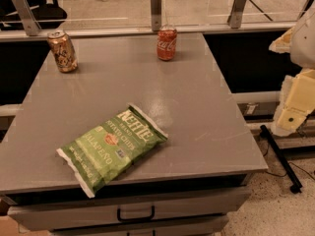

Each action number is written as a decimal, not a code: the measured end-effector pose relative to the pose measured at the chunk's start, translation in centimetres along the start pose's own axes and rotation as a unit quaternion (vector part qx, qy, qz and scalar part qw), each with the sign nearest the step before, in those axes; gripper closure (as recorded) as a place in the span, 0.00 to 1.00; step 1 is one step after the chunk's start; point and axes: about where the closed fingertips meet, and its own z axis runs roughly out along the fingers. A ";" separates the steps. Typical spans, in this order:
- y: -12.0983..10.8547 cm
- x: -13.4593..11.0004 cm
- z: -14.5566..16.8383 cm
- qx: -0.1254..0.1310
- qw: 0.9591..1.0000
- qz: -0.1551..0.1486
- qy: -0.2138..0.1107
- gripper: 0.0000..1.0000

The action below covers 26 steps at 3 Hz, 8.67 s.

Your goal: Move coke can near green jalapeno chip bag

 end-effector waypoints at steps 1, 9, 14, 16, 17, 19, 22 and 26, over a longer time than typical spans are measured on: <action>0.0 0.0 0.0 0.000 1.000 0.000 0.000 0.00; -24.9 -19.2 17.5 0.116 0.920 0.110 -0.358 0.00; -27.4 -22.7 20.1 0.083 0.872 0.186 -0.445 0.88; -19.5 -25.8 14.6 -0.010 0.877 0.078 -0.473 1.00; -14.8 -26.0 14.1 -0.074 0.893 0.024 -0.442 1.00; -8.0 -24.5 15.2 -0.160 0.917 -0.045 -0.362 1.00; -4.5 -23.7 15.7 -0.178 0.922 -0.080 -0.333 0.36; -11.9 -22.0 12.4 -0.084 0.924 -0.072 -0.366 0.00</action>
Offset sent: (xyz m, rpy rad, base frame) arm 0.0798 0.0605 -0.0175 0.1958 -0.0759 0.1043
